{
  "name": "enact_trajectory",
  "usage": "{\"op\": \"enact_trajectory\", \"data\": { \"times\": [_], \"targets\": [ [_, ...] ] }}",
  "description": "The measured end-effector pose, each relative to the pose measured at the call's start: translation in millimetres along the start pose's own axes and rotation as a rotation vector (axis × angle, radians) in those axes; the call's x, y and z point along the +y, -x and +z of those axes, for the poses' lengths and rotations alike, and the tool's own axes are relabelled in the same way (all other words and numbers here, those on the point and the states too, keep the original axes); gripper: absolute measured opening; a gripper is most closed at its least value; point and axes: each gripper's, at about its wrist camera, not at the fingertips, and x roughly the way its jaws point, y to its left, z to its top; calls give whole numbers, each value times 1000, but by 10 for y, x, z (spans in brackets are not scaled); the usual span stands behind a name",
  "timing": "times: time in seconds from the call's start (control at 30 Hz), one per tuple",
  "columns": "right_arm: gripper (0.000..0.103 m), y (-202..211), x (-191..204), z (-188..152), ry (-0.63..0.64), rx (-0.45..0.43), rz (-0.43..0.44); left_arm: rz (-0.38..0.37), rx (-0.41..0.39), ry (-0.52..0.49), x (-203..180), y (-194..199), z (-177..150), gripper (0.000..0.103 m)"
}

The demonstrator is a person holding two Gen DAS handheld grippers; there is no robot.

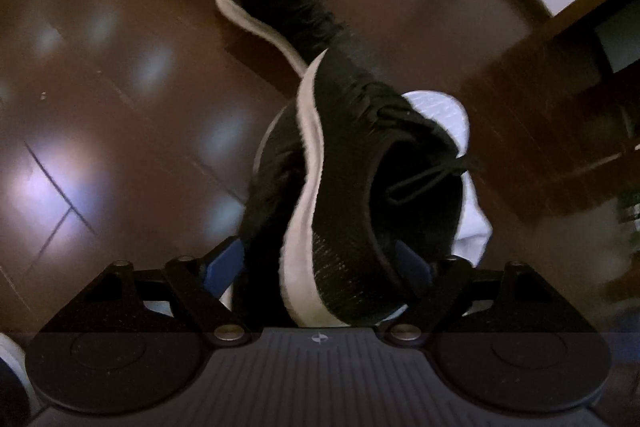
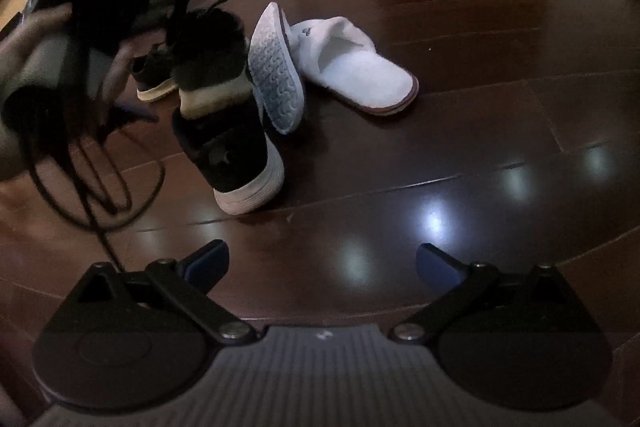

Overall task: Organize scattered shoes
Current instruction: 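Grasp a black sneaker with the left tool while the right tool grasps a grey knit sneaker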

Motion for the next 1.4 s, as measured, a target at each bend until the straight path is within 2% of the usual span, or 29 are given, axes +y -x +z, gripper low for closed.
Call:
{"op": "enact_trajectory", "data": {
  "times": [0.03,0.1,0.17,0.37,0.73,1.03,1.2,1.4],
  "targets": [
    [101,10,-6,8,-6,-4,0,3,25,-7,25,-14,18,30],
    [101,26,-13,18,-17,-10,0,21,109,-10,129,-75,45,24],
    [101,39,-15,22,-28,-13,0,2,131,-18,198,-63,25,19],
    [101,86,12,10,-15,-14,-5,-58,181,-64,403,34,-60,16],
    [101,302,40,-64,3,-3,-10,-62,181,-117,691,617,-103,17],
    [101,610,-37,-117,31,35,-7,-93,235,-130,706,1015,-505,17],
    [101,922,-200,-120,29,27,-17,-84,226,-194,647,1211,-812,18],
    [101,1292,-515,-404,-38,12,-34,-106,240,-278,573,1446,-1245,18]
  ]
}}
